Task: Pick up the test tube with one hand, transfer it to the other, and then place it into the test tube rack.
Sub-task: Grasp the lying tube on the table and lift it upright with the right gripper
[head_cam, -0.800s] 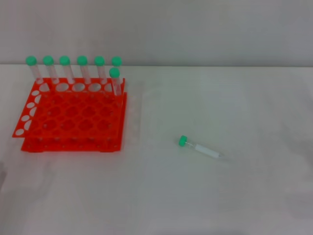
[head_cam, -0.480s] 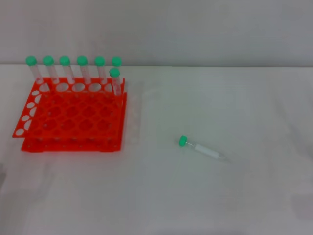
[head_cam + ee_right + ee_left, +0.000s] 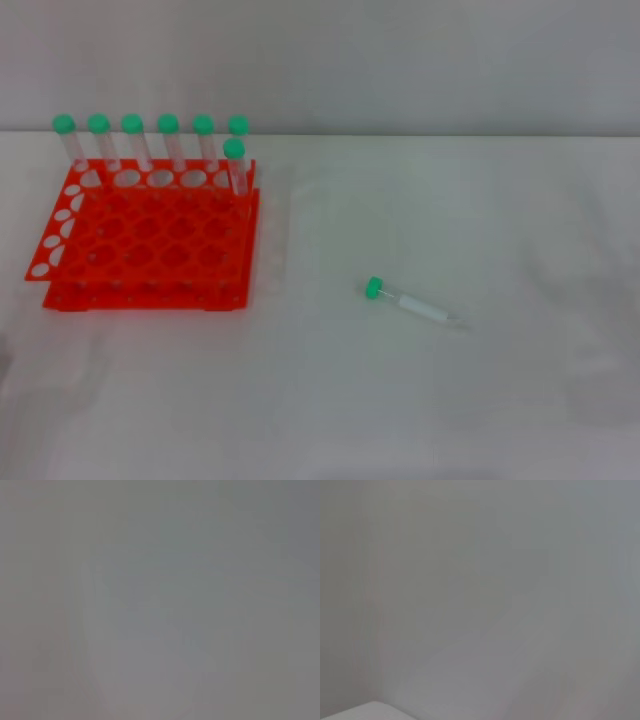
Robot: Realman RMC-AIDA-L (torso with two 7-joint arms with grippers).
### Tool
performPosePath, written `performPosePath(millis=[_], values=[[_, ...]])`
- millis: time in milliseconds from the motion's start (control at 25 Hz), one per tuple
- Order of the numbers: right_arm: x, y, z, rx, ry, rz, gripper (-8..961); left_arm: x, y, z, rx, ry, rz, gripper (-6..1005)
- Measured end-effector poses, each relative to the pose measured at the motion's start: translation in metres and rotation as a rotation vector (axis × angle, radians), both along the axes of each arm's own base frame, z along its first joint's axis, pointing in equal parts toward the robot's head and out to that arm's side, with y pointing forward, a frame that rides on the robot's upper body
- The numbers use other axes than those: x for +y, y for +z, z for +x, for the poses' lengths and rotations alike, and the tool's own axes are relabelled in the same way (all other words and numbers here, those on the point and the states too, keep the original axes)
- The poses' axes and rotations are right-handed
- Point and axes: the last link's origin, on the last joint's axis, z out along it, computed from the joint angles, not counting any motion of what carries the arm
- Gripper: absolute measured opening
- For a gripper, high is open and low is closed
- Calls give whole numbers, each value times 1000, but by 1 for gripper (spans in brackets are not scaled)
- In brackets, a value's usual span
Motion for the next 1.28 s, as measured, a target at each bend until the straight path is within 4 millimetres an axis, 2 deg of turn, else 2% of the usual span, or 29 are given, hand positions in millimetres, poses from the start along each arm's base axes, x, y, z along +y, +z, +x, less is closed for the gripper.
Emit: performPosePath(millis=[40,160,200,240,280,320,360,480,520,560,680,800,920,960,1040,1080,1280], values=[[12,-4,-15,16,74,-90,860,1,0,0,0,-2,0,874],[28,-6,-33,17,142,-210,858,2,-1,1,-2,-5,-1,874],[42,-5,-47,7,168,-323,858,3,-1,1,-4,-3,-3,874],[42,-5,-47,7,168,-323,857,3,-1,1,-4,-3,-3,874],[54,-4,-58,-25,158,-448,857,3,-2,1,-6,-1,-4,874],[60,-1,-66,-55,152,-502,857,3,-2,2,-7,-1,-5,874],[60,-1,-66,-55,152,-502,856,3,-3,2,-8,-2,-5,874],[72,7,-89,-184,131,-629,855,3,-3,2,-9,-4,-4,874],[72,7,-89,-184,131,-629,854,3,-3,2,-9,-6,-4,874],[75,14,-115,-298,126,-696,854,3,-3,2,-10,-6,-4,874],[75,18,-140,-406,84,-763,853,5,-3,2,-10,-2,-7,873],[75,17,-179,-549,7,-827,851,6,-3,1,-11,5,-8,873],[71,9,-210,-669,-61,-864,850,9,-2,1,-9,5,-6,873],[71,9,-210,-669,-61,-864,849,9,-2,1,-8,5,-7,873],[70,-4,-235,-742,-105,-889,849,10,-2,1,-8,10,-10,873],[71,-17,-253,-794,-136,-917,848,11,-3,0,-8,13,-12,873],[74,-48,-268,-883,-196,-1002,846,13,-4,0,-8,16,-19,873]])
